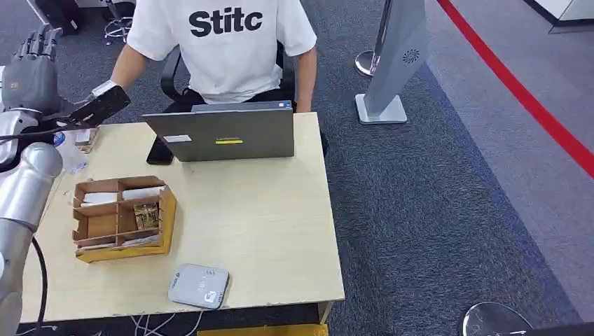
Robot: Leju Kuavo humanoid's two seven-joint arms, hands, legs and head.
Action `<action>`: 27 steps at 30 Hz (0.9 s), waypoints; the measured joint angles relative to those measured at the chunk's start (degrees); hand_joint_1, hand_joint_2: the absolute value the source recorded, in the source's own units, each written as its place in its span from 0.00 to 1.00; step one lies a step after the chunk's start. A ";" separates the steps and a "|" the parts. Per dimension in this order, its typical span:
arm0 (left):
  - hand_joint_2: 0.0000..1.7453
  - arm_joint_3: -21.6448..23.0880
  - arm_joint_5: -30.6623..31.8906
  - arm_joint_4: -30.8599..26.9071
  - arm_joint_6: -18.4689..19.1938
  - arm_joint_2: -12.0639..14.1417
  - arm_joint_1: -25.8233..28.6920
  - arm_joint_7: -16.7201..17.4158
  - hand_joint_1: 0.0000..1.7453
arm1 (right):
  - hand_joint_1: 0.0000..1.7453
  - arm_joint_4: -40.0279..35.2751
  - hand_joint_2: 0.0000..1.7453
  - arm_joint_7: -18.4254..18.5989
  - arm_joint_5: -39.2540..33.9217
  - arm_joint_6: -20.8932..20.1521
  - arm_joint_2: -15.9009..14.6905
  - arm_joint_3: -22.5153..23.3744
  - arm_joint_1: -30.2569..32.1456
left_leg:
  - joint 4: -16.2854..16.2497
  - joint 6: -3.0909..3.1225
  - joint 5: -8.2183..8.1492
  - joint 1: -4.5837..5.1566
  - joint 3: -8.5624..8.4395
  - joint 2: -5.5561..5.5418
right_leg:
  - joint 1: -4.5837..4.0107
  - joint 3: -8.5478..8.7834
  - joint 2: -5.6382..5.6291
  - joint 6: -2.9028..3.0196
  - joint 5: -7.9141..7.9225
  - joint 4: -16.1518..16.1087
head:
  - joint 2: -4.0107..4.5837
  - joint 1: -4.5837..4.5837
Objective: Pass the card to the sensor for recognition and then transmit it.
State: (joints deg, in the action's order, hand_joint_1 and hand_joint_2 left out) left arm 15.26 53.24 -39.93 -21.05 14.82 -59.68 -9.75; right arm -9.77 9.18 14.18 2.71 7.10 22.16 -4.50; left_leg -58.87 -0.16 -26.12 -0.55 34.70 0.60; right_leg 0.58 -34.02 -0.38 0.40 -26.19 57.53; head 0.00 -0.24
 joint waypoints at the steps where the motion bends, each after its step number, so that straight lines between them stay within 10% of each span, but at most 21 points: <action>1: 1.00 0.02 -1.34 -2.16 0.91 0.37 1.68 -0.06 0.00 | 0.00 -0.02 1.00 0.07 -0.50 0.02 0.00 0.02 0.03 | 0.03 0.00 -0.01 0.02 -0.10 0.02 | 0.02 0.06 -0.02 0.00 0.00 0.00 | 0.00 0.00; 7: 1.00 2.10 -4.39 -25.70 8.46 6.27 18.35 3.65 0.00 | 0.00 -0.02 1.00 0.22 -2.42 0.61 0.00 1.31 0.89 | 0.08 -0.01 -0.06 0.01 -0.12 0.12 | 0.01 0.02 -0.13 0.00 -0.08 0.00 | 0.00 0.02; 13: 1.00 2.25 1.45 -47.20 2.07 12.11 36.83 4.31 0.00 | 0.00 -0.02 1.00 -0.20 -3.56 1.25 0.24 3.24 1.25 | 0.11 -0.08 -0.19 0.01 -0.16 0.13 | 0.02 0.04 -0.13 0.02 -0.24 -0.01 | 0.00 0.00; 21: 1.00 -2.63 3.46 -61.58 -2.03 14.34 56.35 1.86 0.00 | 0.00 -0.02 1.00 -0.50 -3.98 2.16 0.48 5.29 1.55 | 0.10 -0.07 -0.20 0.00 -0.12 0.00 | 0.02 0.07 0.01 -0.02 -0.29 -0.01 | 0.02 0.07; 27: 1.00 -5.40 3.54 -65.51 -1.94 14.32 61.43 1.47 0.00 | 0.00 -0.04 1.00 -0.24 -3.96 2.40 0.50 6.14 1.49 | 0.10 -0.07 -0.19 -0.01 -0.11 -0.27 | 0.01 0.16 0.23 -0.02 -0.29 -0.01 | 0.00 0.07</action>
State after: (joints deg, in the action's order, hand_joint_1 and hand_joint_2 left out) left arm 9.86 56.78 -105.44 -22.99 29.14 1.75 -8.28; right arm -9.81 8.94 10.23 5.11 7.61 28.31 -3.00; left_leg -58.76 -0.23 -26.31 -0.56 34.59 0.33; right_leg 0.59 -33.86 -0.15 0.38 -26.48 57.52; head 0.00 -0.18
